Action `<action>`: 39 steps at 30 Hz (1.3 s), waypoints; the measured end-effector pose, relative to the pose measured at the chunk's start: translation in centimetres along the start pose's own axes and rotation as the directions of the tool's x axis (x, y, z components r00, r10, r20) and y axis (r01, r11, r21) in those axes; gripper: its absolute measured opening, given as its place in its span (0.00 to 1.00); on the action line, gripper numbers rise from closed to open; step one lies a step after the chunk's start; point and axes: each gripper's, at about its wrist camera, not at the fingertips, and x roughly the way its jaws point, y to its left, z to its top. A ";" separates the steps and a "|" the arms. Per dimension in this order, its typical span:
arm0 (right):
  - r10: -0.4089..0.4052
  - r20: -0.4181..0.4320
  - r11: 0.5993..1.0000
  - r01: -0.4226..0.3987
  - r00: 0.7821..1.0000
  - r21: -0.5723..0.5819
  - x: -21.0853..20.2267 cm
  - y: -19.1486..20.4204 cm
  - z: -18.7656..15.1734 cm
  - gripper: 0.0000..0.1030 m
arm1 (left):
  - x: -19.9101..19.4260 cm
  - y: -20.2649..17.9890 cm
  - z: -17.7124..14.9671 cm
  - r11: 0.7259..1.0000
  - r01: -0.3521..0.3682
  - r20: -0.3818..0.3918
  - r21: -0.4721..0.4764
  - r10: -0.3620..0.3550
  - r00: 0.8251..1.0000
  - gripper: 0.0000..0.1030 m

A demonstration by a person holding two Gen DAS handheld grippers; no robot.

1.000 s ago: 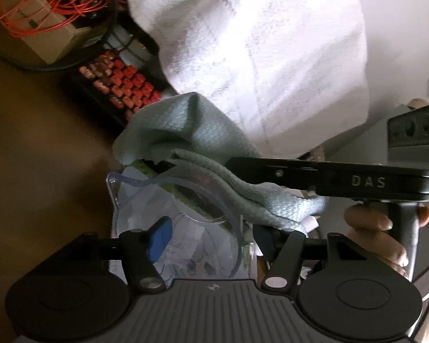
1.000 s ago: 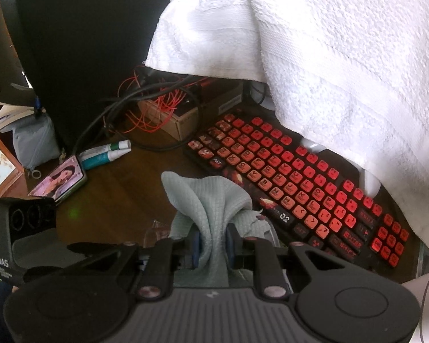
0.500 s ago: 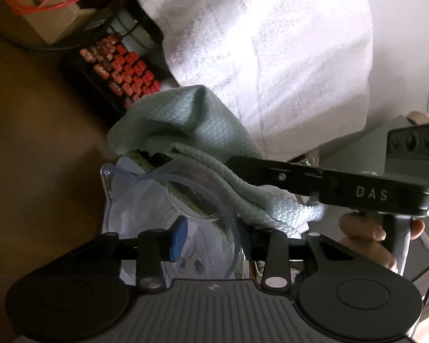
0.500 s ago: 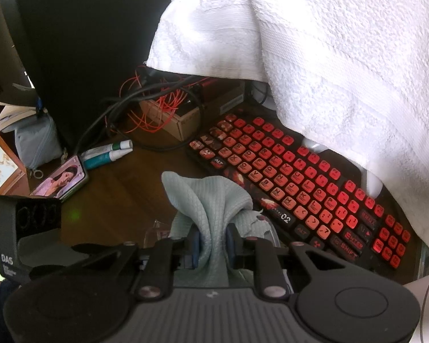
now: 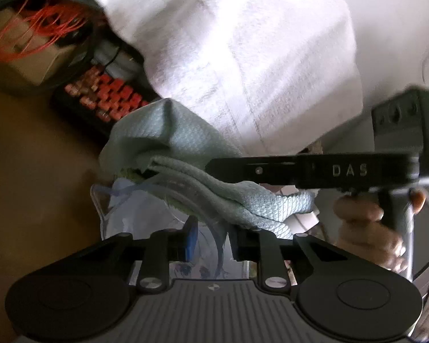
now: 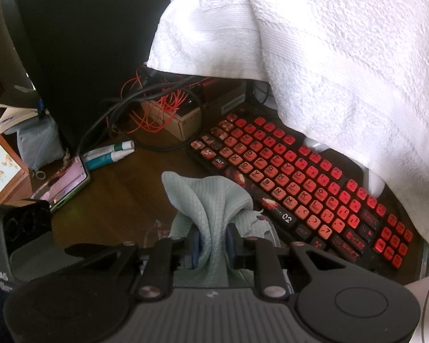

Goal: Clean container
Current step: 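Rub the blue cloth around the jug rim with the right gripper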

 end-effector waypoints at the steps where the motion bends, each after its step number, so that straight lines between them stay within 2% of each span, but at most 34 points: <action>1: 0.004 0.001 1.000 -0.004 1.000 0.003 0.0 -0.1 0.0 0.18 | -0.1 0.3 0.1 1.000 0.009 -0.008 -0.028 -0.009 1.000 0.22; 3: 0.013 0.004 1.000 -0.013 1.000 0.008 0.1 -0.2 0.0 0.18 | -0.2 1.4 0.4 0.994 0.056 -0.025 -0.089 -0.058 0.998 0.21; 5: 0.020 0.007 1.000 -0.020 1.000 0.014 0.2 -0.4 0.1 0.18 | -0.3 1.7 0.6 0.994 0.073 -0.025 -0.078 -0.075 0.997 0.21; 7: 0.023 0.010 1.000 -0.023 1.000 0.014 0.2 -0.4 0.0 0.18 | -0.4 0.9 0.4 0.999 0.050 -0.012 -0.011 -0.050 0.999 0.21; 9: 0.024 0.011 1.000 -0.024 1.000 0.013 0.3 -0.4 0.1 0.18 | -0.5 0.3 0.4 0.999 0.021 -0.012 0.026 -0.021 1.000 0.26; 13: 0.030 0.009 0.999 -0.031 0.999 0.018 0.2 -0.5 0.1 0.18 | -0.4 0.6 0.4 0.999 0.032 0.004 0.022 -0.032 0.999 0.26; 16: 0.038 0.010 0.999 -0.038 0.999 0.022 0.3 -0.7 0.1 0.18 | -0.5 0.1 -0.1 0.999 0.023 0.034 0.039 -0.025 0.999 0.17; 21: 0.042 0.013 0.999 -0.043 0.999 0.027 0.3 -0.8 0.2 0.18 | -0.9 -1.2 -1.0 0.994 -0.024 0.087 0.103 0.015 0.996 0.12; 23: 0.047 0.019 0.998 -0.047 0.999 0.040 0.4 -1.0 0.2 0.18 | -0.7 -1.2 -1.2 0.994 -0.022 0.098 0.106 0.011 0.995 0.11; 28: 0.091 0.033 0.992 -0.093 0.995 0.082 0.5 -2.1 0.2 0.19 | -0.3 -0.5 -1.3 0.996 0.049 0.068 0.076 -0.054 0.996 0.05; 34: 0.108 0.062 0.987 -0.115 0.992 0.111 0.5 -2.9 -0.2 0.17 | -0.6 -0.1 -1.3 0.994 0.074 0.041 0.080 -0.078 0.996 0.04; 39: 0.119 0.154 0.977 -0.143 0.981 0.155 -0.6 -3.9 -2.7 0.17 | -0.8 0.1 -1.3 0.992 0.087 0.018 0.088 -0.089 0.996 0.04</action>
